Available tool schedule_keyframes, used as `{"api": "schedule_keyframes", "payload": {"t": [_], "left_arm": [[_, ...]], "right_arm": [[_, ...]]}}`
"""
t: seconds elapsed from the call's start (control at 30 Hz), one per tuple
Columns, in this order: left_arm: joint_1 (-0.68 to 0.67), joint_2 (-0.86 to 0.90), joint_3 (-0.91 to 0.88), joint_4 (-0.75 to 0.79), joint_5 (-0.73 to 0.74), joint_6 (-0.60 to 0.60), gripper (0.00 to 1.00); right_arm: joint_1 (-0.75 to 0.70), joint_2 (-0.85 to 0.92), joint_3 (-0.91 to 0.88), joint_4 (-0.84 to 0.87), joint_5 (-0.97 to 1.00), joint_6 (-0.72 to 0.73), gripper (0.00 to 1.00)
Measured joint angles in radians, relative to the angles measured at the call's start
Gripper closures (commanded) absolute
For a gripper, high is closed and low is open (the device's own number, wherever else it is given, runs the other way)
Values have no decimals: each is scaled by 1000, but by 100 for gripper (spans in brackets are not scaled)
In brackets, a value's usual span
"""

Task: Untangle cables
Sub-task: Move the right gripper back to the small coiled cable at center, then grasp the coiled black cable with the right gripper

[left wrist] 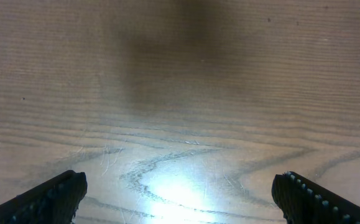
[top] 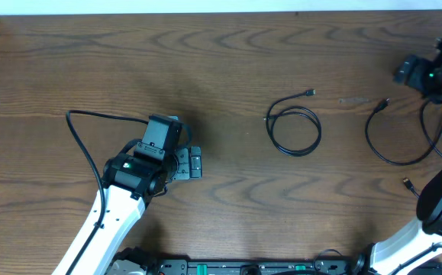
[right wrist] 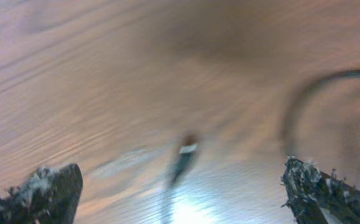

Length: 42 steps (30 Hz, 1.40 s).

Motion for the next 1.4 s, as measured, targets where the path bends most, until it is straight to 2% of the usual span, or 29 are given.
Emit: {"api": "schedule_keyframes", "payload": {"t": [0.23,0.5,0.73,0.9,1.07,1.2,1.33,1.4], "left_arm": [[0,0,0,0,0,0,0],[0,0,0,0,0,0,0],[0,0,0,0,0,0,0],[0,0,0,0,0,0,0],[0,0,0,0,0,0,0],[0,0,0,0,0,0,0],[0,0,0,0,0,0,0],[0,0,0,0,0,0,0]], "right_arm": [[140,-9,0,-155,-150,-92,1],[272,-9,0,-275,-182,-142,1],[402,-9,0,-346,-185,-275,1],[512,-9,-34,-340,-185,-355,1],[602,-9,-95,-294,-180,-393,7],[657,-9,-171,-215,-176,-411,17],[689,-9,-222,-171,-173,-412,19],[704,-9,-240,-147,-173,-412,16]]}}
